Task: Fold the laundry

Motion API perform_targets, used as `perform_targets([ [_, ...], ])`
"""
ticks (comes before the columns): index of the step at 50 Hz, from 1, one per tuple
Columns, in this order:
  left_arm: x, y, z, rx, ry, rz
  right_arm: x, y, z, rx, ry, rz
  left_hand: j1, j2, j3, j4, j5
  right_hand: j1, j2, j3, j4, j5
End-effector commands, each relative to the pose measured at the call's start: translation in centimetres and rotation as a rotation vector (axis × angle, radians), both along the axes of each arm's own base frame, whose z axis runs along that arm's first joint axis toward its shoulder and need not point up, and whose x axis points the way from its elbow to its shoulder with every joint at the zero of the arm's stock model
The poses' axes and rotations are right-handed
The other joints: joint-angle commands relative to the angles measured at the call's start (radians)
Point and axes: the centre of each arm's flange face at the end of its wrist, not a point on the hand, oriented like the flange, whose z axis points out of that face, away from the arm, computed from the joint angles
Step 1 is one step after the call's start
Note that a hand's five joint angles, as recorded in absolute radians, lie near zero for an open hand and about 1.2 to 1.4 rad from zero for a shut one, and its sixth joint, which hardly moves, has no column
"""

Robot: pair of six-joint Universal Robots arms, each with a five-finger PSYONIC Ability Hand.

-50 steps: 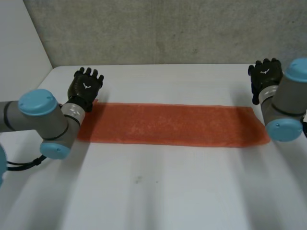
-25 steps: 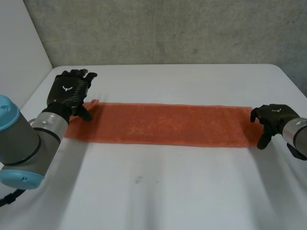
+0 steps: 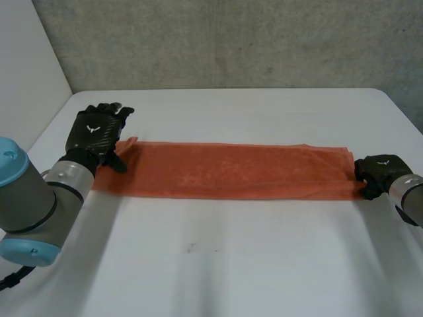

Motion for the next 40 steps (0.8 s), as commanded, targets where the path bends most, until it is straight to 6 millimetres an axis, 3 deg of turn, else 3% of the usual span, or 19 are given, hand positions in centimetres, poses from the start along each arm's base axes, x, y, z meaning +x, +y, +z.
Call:
perform_targets([
  [1,0.1,0.1,-0.1,0.003,-0.001,0.002,-2.7,-1.4,1.3,-0.071,0.030,-0.112,-0.020,-0.025,-0.039,-0.029,-0.047,0.463,0.244,0.247,0.241,0.290],
  [5,0.1,0.2,0.0,0.005,-0.001,0.004,-5.2,-2.6,4.7,-0.199,0.074,-0.223,-0.020,-0.025,-0.039,-0.029,-0.047,0.463,0.244,0.247,0.241,0.290],
  [11,0.2,0.3,0.0,0.003,-0.001,0.007,-8.4,-3.8,6.1,-0.245,0.150,-0.304,-0.020,-0.025,-0.039,-0.029,-0.047,0.463,0.244,0.247,0.241,0.290],
  [12,0.2,0.3,0.0,0.003,-0.001,0.007,-9.5,-4.4,6.9,-0.273,0.226,-0.313,-0.020,-0.025,-0.039,-0.029,-0.047,0.463,0.244,0.247,0.241,0.290],
  [17,0.2,0.3,-0.1,0.006,-0.001,0.007,-8.8,-4.7,7.8,-0.310,0.306,-0.266,-0.020,-0.025,-0.039,-0.029,-0.047,0.463,0.244,0.247,0.241,0.290],
  [18,0.2,0.3,-0.1,0.008,-0.002,0.007,-8.3,-4.7,8.0,-0.320,0.305,-0.251,-0.020,-0.025,-0.039,-0.029,-0.047,0.463,0.244,0.247,0.241,0.290],
  [19,0.2,0.3,-0.1,0.008,-0.002,0.007,-6.3,-4.6,8.6,-0.347,0.285,-0.210,-0.020,-0.025,-0.039,-0.029,-0.047,0.463,0.244,0.247,0.241,0.290],
  [22,0.2,0.3,-0.1,0.008,-0.002,0.007,-5.1,-4.5,8.9,-0.360,0.271,-0.185,-0.020,-0.025,-0.039,-0.029,-0.047,0.463,0.244,0.247,0.241,0.290],
  [23,0.2,0.4,-0.1,0.008,-0.002,0.005,0.5,-3.6,10.5,-0.426,0.194,-0.067,-0.020,-0.025,-0.039,-0.029,-0.047,0.463,0.244,0.247,0.241,0.290],
  [25,0.1,0.4,-0.1,0.008,-0.002,0.005,3.6,-2.6,11.4,-0.457,0.155,0.008,-0.020,-0.025,-0.039,-0.029,-0.047,0.463,0.244,0.247,0.241,0.290],
  [26,0.1,0.4,-0.1,0.008,-0.002,0.002,3.7,-2.6,11.4,-0.457,0.155,0.008,-0.020,-0.025,-0.039,-0.029,-0.047,0.463,0.244,0.247,0.241,0.290],
  [27,0.1,0.4,-0.1,0.008,-0.002,0.002,7.9,-0.9,12.7,-0.504,0.113,0.121,-0.020,-0.025,-0.039,-0.029,-0.047,0.463,0.244,0.247,0.241,0.290],
  [30,-0.2,0.7,-0.1,0.013,0.003,-0.005,10.6,0.4,13.2,-0.525,0.089,0.195,-0.020,-0.025,-0.039,-0.029,-0.047,0.463,0.244,0.247,0.241,0.290],
  [31,-0.2,0.7,-0.1,0.013,0.005,-0.008,13.6,2.1,13.8,-0.548,0.070,0.266,-0.020,-0.025,-0.039,-0.029,-0.047,0.463,0.244,0.247,0.241,0.290],
  [32,-0.4,0.8,-0.2,0.016,0.006,-0.019,13.7,2.2,13.8,-0.548,0.070,0.267,-0.020,-0.025,-0.039,-0.029,-0.047,0.463,0.244,0.247,0.241,0.290],
  [35,-1.2,1.3,0.0,0.011,0.010,-0.047,16.9,3.7,12.4,-0.525,0.068,0.305,-0.017,-0.022,-0.036,-0.026,-0.044,0.463,0.244,0.247,0.241,0.290],
  [40,-2.6,2.1,0.2,0.005,0.010,-0.093,17.0,3.7,11.4,-0.491,0.108,0.225,-0.017,-0.022,-0.036,-0.026,-0.044,0.463,0.244,0.247,0.241,0.290],
])
